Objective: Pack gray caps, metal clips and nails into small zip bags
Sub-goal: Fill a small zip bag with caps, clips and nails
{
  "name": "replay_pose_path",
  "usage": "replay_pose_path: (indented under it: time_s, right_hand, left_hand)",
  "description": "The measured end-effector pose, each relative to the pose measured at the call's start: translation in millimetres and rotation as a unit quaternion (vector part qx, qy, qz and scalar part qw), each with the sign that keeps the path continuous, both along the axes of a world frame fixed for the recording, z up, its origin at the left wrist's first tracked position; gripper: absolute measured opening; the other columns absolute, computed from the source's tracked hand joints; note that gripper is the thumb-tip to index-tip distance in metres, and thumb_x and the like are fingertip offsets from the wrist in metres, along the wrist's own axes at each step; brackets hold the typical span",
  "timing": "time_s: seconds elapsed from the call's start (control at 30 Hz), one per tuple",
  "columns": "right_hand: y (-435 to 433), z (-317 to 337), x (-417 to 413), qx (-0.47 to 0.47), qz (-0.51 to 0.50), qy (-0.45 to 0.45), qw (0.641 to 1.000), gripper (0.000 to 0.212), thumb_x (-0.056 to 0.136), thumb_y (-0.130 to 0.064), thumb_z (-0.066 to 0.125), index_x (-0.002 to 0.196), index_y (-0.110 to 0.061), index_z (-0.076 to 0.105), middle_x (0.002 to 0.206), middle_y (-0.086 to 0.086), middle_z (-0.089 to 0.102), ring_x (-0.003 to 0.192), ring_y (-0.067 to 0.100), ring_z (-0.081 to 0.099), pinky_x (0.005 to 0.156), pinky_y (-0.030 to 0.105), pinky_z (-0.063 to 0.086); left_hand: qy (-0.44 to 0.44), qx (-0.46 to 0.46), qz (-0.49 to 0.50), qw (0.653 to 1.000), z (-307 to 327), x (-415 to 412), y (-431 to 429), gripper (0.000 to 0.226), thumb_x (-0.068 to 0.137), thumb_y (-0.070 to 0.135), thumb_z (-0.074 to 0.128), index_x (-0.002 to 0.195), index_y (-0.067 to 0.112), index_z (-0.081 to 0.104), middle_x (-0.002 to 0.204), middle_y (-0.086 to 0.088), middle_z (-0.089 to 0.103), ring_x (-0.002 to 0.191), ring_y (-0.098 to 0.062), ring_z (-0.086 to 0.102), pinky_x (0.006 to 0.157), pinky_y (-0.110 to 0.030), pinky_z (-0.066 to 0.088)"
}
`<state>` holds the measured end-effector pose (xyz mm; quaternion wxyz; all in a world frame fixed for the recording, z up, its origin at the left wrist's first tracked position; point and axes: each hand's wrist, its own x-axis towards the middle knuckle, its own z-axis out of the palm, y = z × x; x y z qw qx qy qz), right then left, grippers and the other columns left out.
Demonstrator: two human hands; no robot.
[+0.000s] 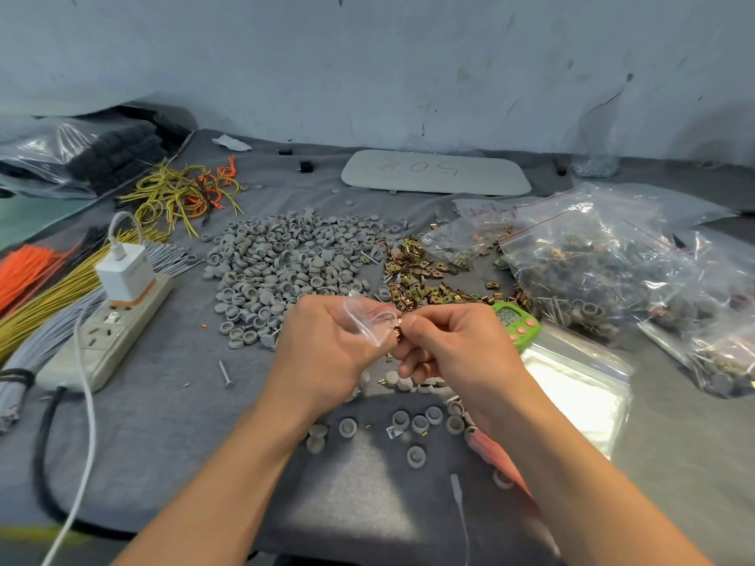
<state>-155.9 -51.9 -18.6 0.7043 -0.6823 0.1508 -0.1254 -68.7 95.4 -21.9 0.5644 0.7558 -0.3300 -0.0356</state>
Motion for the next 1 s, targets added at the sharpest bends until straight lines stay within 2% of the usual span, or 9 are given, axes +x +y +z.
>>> replay_pose_path:
  time_s: [0.07,0.17,0.3,0.4,0.5,0.6,0.77,0.83,1.0]
  right_hand:
    - [0.1,1.2,-0.3,-0.003,0.001,0.004,1.0,0.029,0.102,-0.001,0.058,0.08,0.003,0.076,0.065,0.013,0.068,0.049,0.018,0.06,0.045,0.023,0.047]
    - [-2.3,3.4,-2.4,0.001,0.015,0.014,1.0,0.03,0.102,-0.002,0.058,0.078,0.0,0.076,0.066,0.014,0.068,0.049,0.018,0.059,0.044,0.022,0.046]
    - [-4.3,5.8,-4.2,0.021,0.023,0.029,0.999,0.028,0.1,0.001,0.058,0.079,0.003,0.076,0.065,0.013,0.069,0.047,0.016,0.058,0.043,0.02,0.043]
    - [-1.8,4.5,-2.9,-0.025,-0.019,0.043,0.999,0.031,0.096,-0.001,0.062,0.07,-0.007,0.078,0.067,0.013,0.072,0.048,0.019,0.061,0.046,0.024,0.043]
    - [2.6,1.7,0.3,-0.079,-0.089,0.062,0.991,0.029,0.093,-0.006,0.065,0.07,-0.019,0.077,0.064,0.011,0.073,0.049,0.022,0.064,0.052,0.031,0.044]
    - [5.2,0.9,1.4,-0.054,-0.123,0.07,0.989,0.031,0.092,-0.009,0.066,0.064,-0.019,0.077,0.063,0.011,0.073,0.047,0.02,0.062,0.05,0.03,0.042]
    - [6.5,4.0,0.3,0.018,-0.077,0.082,0.993,0.027,0.09,-0.001,0.062,0.066,-0.002,0.073,0.054,0.01,0.062,0.039,0.016,0.042,0.039,0.021,0.033]
    - [4.0,6.5,-0.8,0.025,-0.06,0.084,0.994,0.021,0.09,0.0,0.06,0.073,0.007,0.071,0.052,0.01,0.057,0.039,0.015,0.038,0.038,0.018,0.029]
    - [-0.9,9.1,-3.3,0.034,-0.029,0.104,0.994,0.041,0.091,0.0,0.059,0.052,-0.011,0.065,0.051,0.009,0.05,0.037,0.014,0.032,0.038,0.02,0.024]
  left_hand:
    - [0.011,-0.014,-0.007,1.0,-2.0,1.2,-1.3,0.005,0.08,0.018,0.083,0.079,0.022,0.082,0.071,0.005,0.075,0.062,-0.004,0.068,0.054,-0.019,0.049]
    - [0.054,-0.036,-0.028,0.997,-2.4,1.9,-1.2,0.011,0.076,0.029,0.077,0.083,0.023,0.082,0.075,-0.001,0.077,0.075,-0.021,0.075,0.069,-0.037,0.059]
    - [0.09,-0.047,-0.077,0.992,-0.7,5.0,1.2,0.01,0.079,0.025,0.078,0.086,0.028,0.084,0.077,-0.002,0.078,0.078,-0.016,0.076,0.073,-0.025,0.06]
    - [0.085,-0.026,-0.064,0.994,-0.5,3.5,-0.1,0.015,0.078,0.034,0.08,0.085,0.021,0.083,0.076,-0.005,0.077,0.073,-0.022,0.075,0.067,-0.034,0.059]
    - [0.045,0.012,0.016,0.999,-1.7,-3.2,-3.1,0.006,0.078,0.037,0.082,0.082,0.041,0.081,0.064,-0.002,0.073,0.051,-0.022,0.067,0.047,-0.039,0.056]
    - [0.025,0.014,0.026,0.999,-0.7,-6.0,-5.6,0.038,0.075,0.029,0.092,0.084,0.061,0.074,0.07,0.012,0.076,0.06,-0.015,0.073,0.051,-0.032,0.058]
    - [0.077,0.008,0.011,0.997,2.7,-5.9,-5.6,0.033,0.074,0.017,0.092,0.087,0.046,0.08,0.078,0.007,0.079,0.066,-0.031,0.074,0.054,-0.045,0.061]
    - [0.11,-0.011,-0.017,0.994,3.8,-2.9,-3.6,0.025,0.074,0.016,0.09,0.087,0.035,0.082,0.082,0.002,0.079,0.074,-0.025,0.076,0.063,-0.038,0.062]
    - [0.224,-0.052,-0.091,0.969,4.6,0.9,-1.8,0.016,0.069,0.016,0.084,0.085,0.014,0.083,0.088,-0.006,0.079,0.08,-0.013,0.075,0.07,-0.019,0.057]
